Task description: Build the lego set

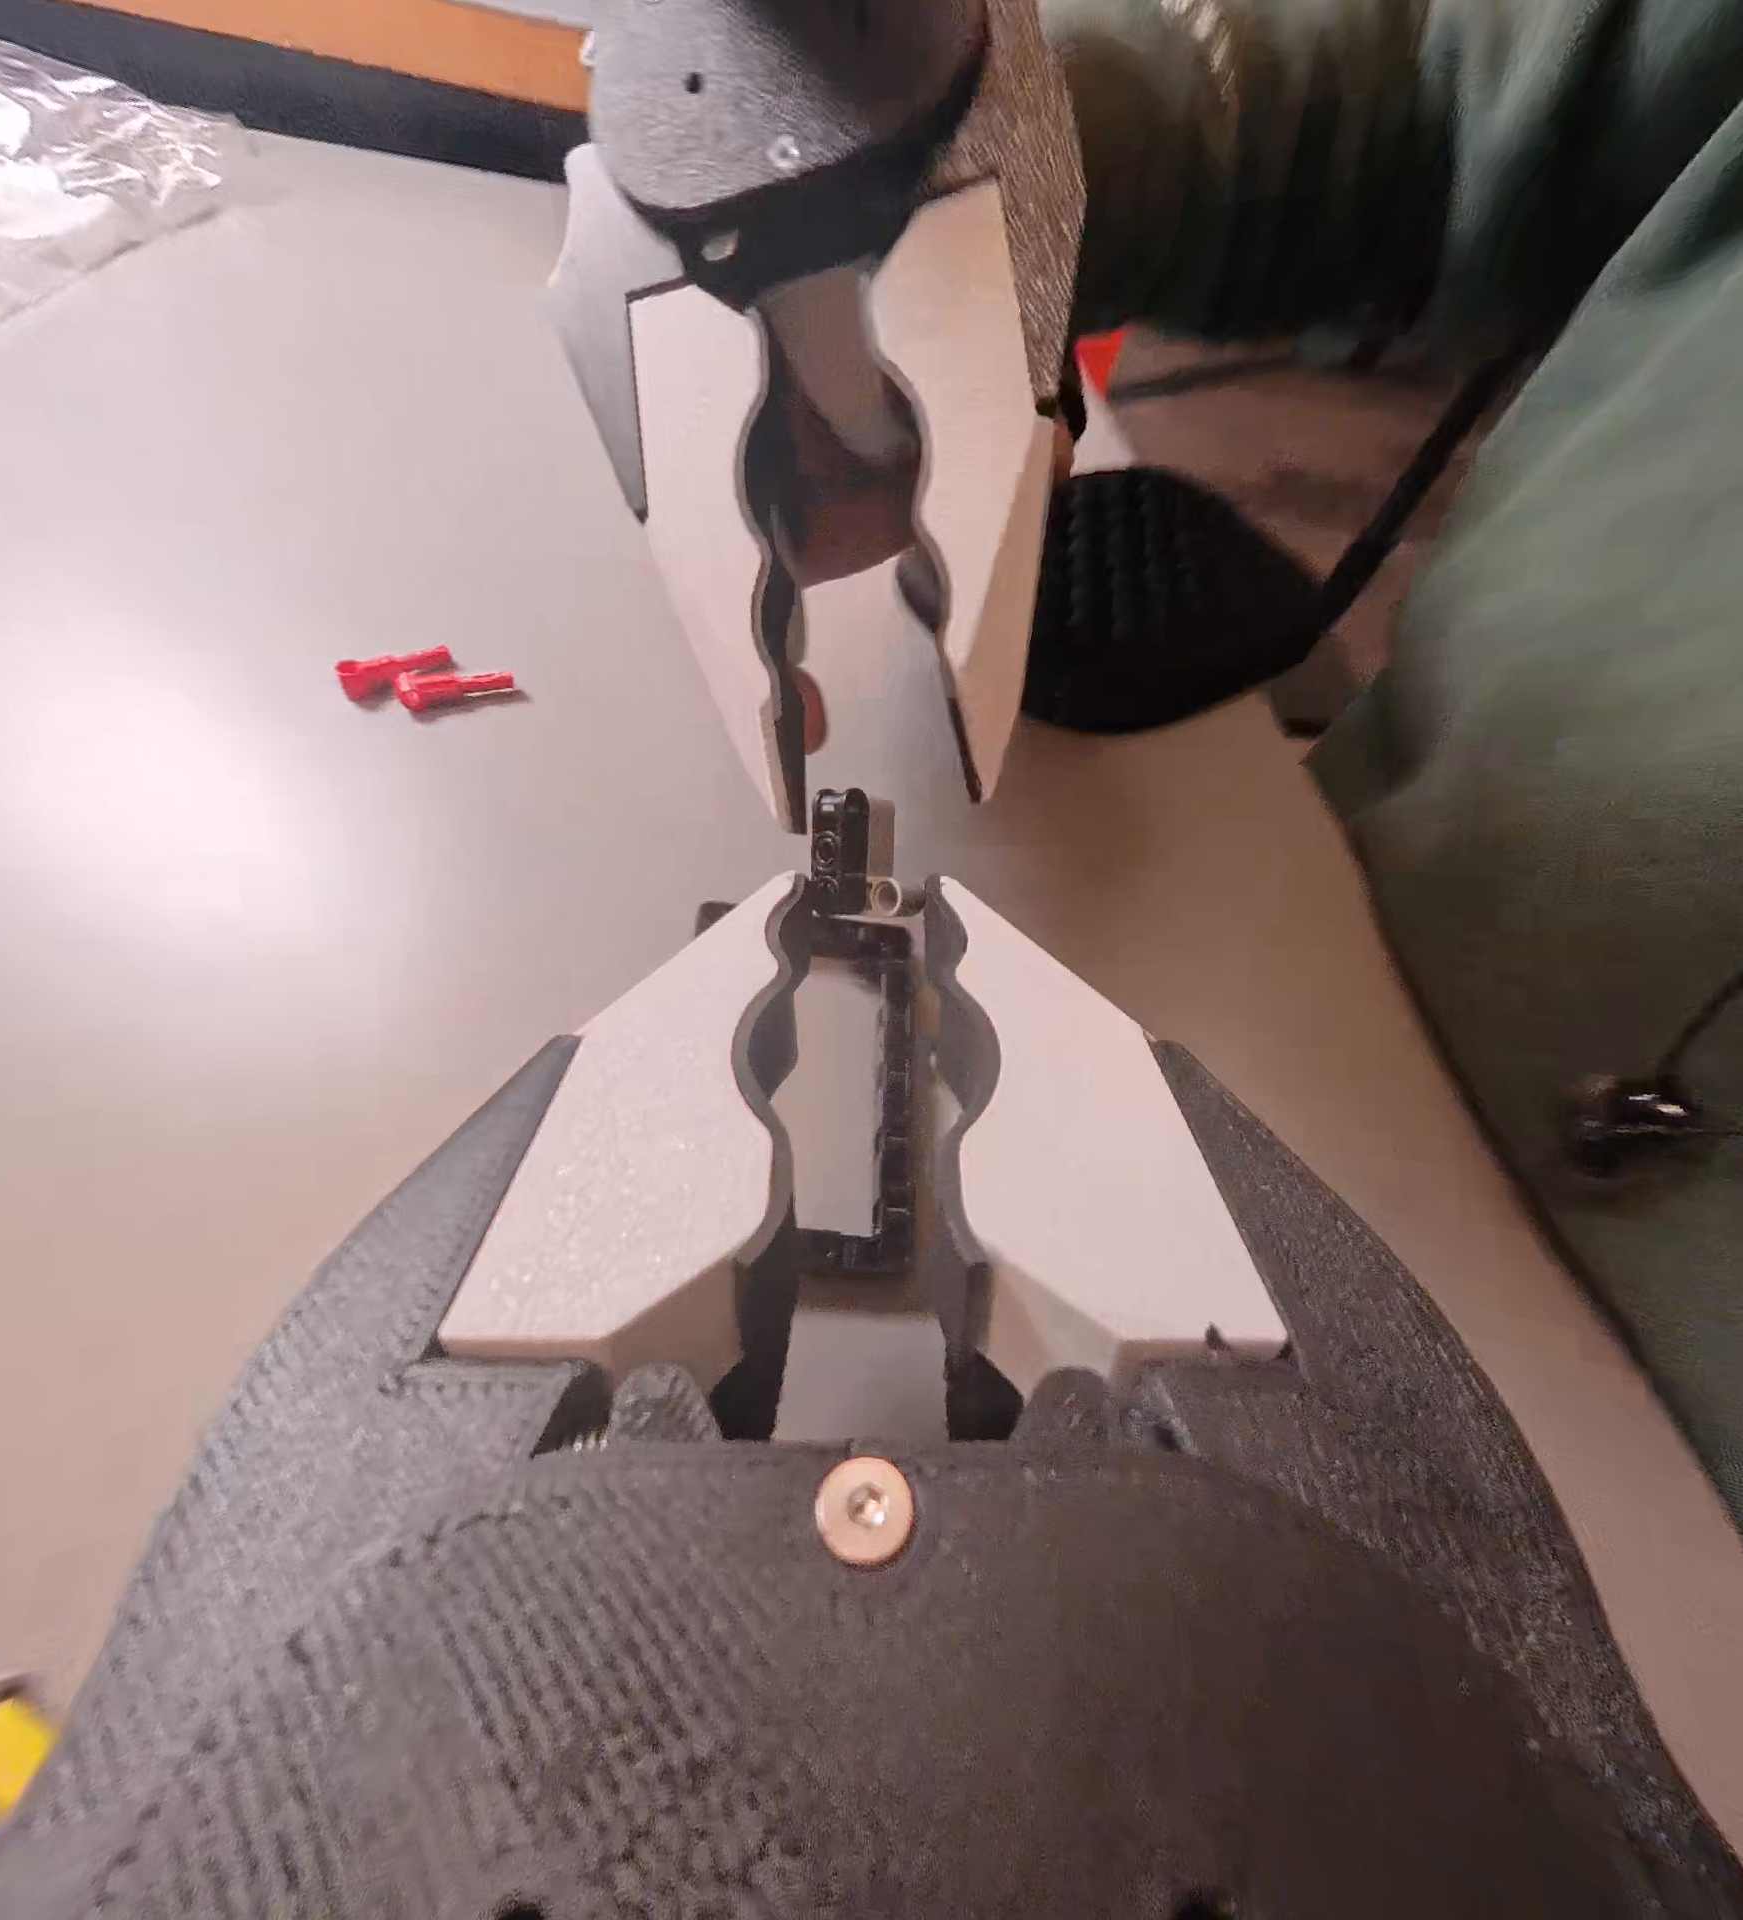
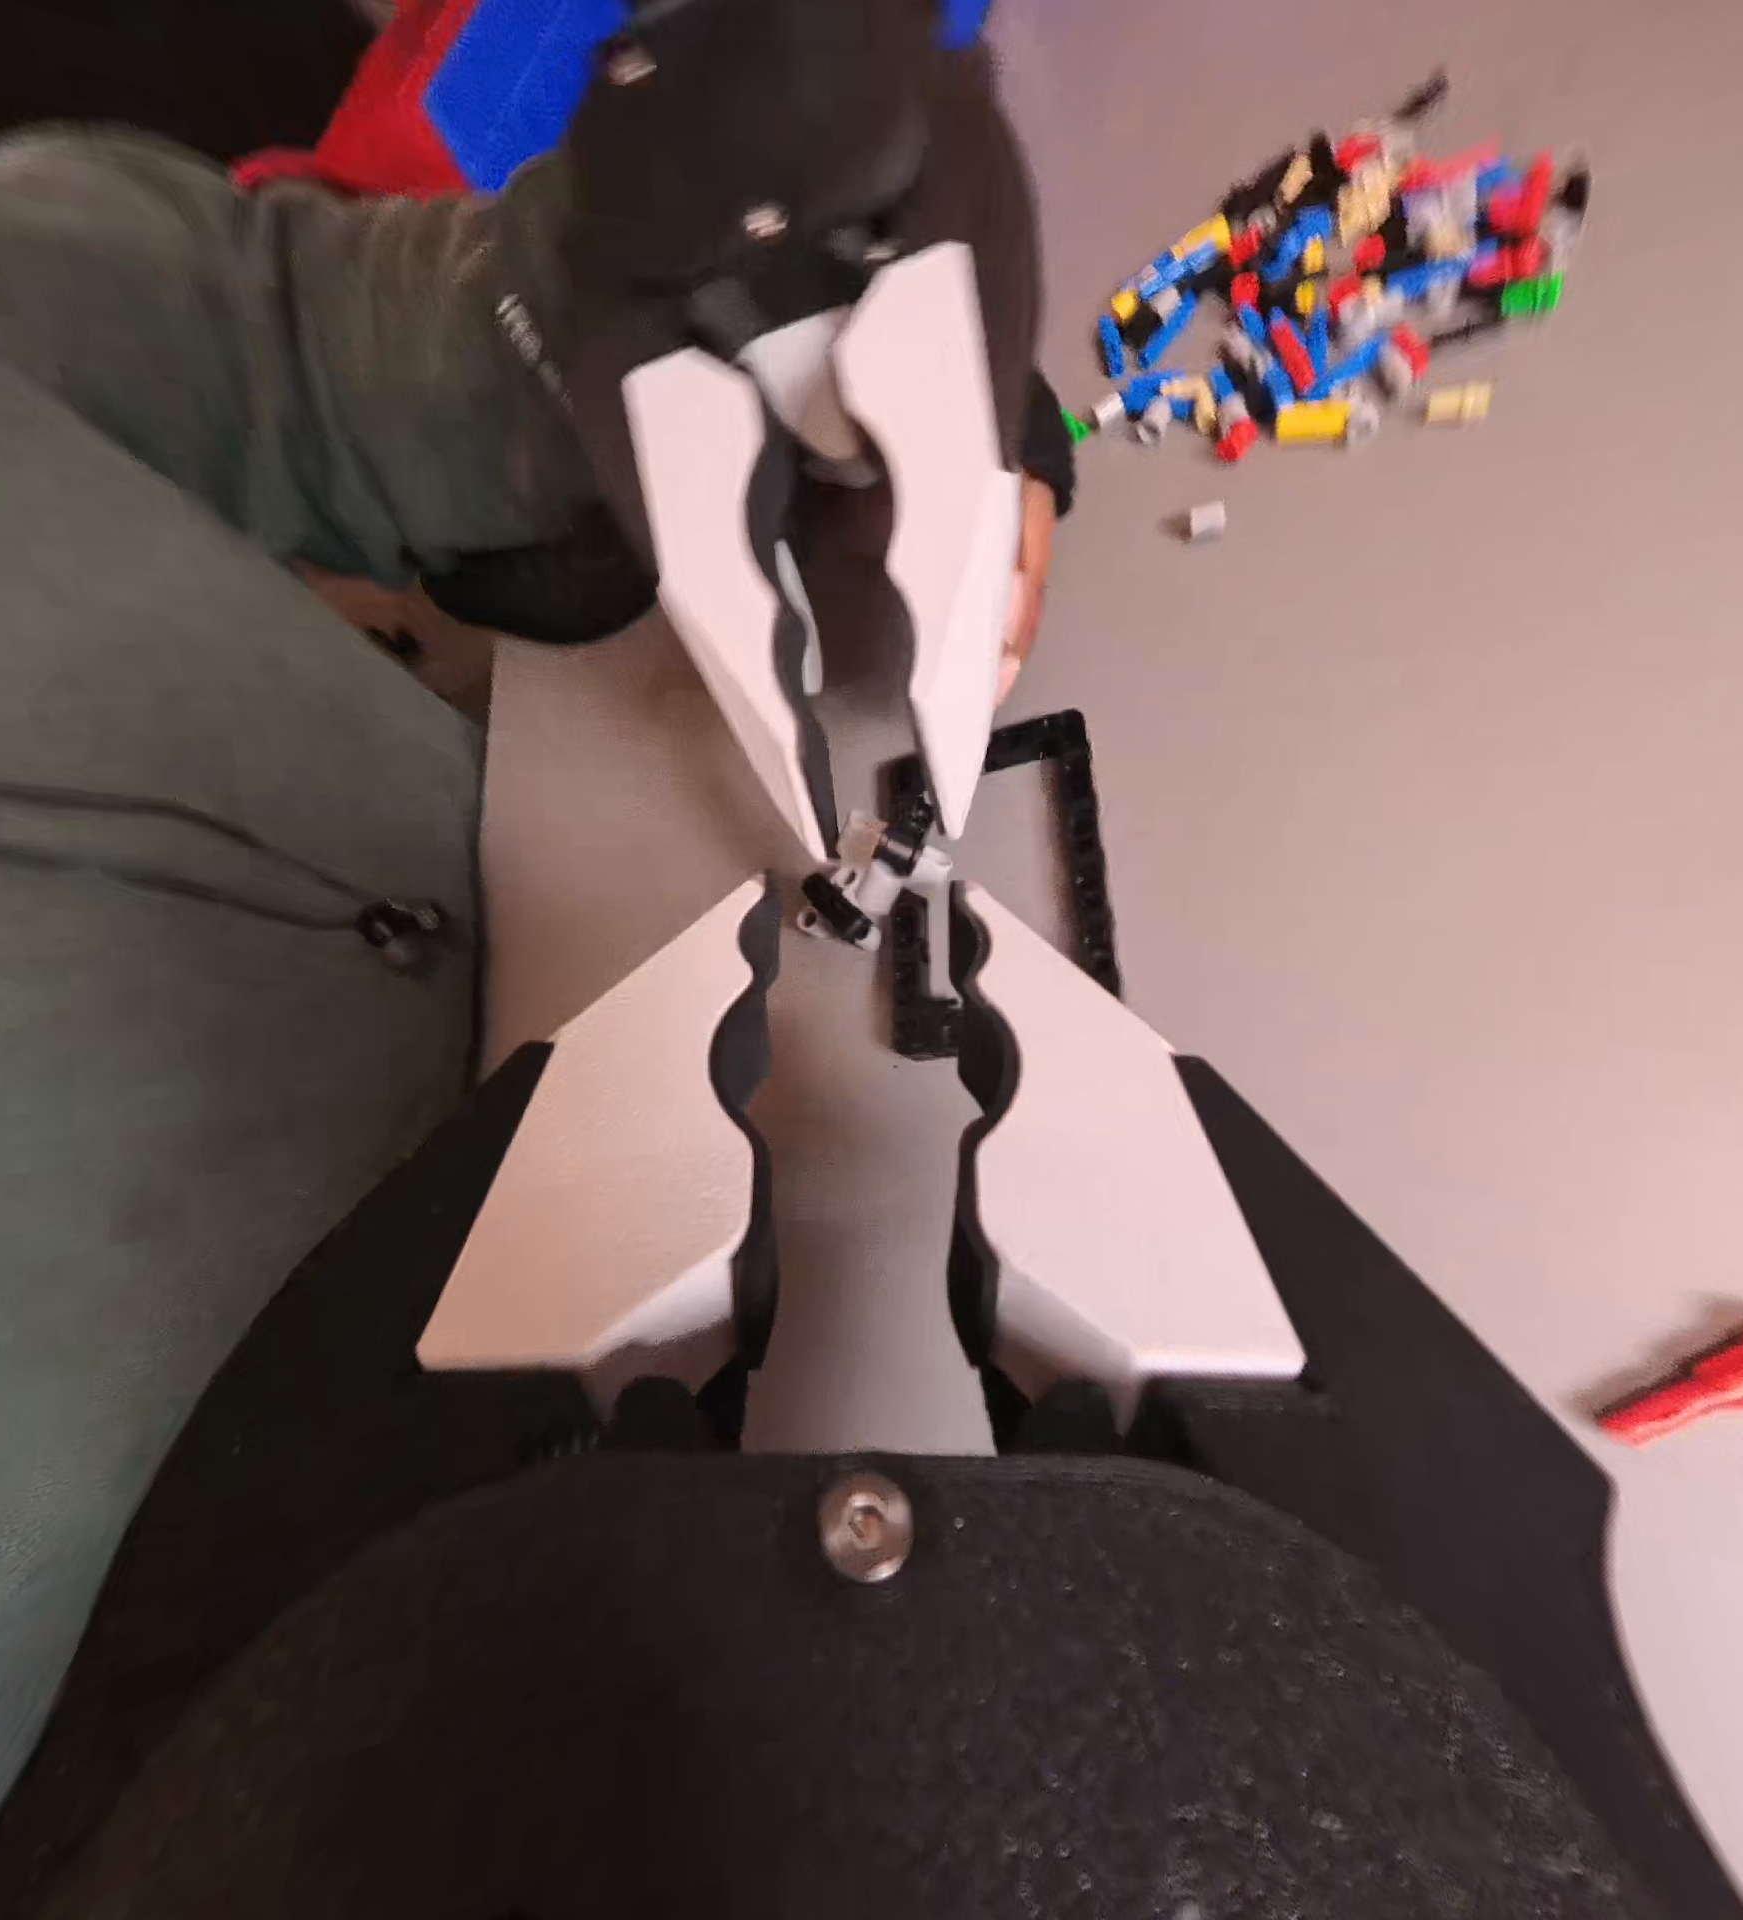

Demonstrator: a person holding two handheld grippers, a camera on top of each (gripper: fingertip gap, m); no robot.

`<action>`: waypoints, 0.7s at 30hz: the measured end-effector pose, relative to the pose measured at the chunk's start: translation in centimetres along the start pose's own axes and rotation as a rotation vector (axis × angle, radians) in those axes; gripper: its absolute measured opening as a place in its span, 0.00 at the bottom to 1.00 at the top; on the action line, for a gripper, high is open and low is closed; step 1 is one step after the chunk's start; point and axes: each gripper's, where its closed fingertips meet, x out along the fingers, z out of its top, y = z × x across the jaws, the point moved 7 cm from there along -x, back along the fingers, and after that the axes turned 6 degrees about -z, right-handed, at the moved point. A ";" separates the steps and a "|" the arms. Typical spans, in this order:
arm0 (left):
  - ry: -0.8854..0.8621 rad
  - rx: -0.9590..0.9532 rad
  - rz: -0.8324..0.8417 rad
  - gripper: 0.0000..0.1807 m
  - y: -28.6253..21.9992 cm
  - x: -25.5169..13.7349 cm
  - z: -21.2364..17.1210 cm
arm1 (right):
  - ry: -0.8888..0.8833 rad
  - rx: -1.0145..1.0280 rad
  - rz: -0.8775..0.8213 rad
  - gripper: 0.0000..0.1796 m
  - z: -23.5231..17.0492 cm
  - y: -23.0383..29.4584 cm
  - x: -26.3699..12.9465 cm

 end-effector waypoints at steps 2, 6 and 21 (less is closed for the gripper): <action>-0.075 -0.068 -0.090 0.11 0.2 -0.4 -0.1 | -0.040 -0.204 -0.051 0.18 -0.1 0.4 -0.3; -0.122 -0.101 -0.183 0.11 -0.1 -0.4 0.0 | -0.077 -0.438 -0.099 0.19 0.0 1.6 -0.1; -0.044 -0.081 -0.034 0.21 0.9 -1.3 -0.1 | 0.080 -0.463 -0.223 0.08 1.0 0.9 0.3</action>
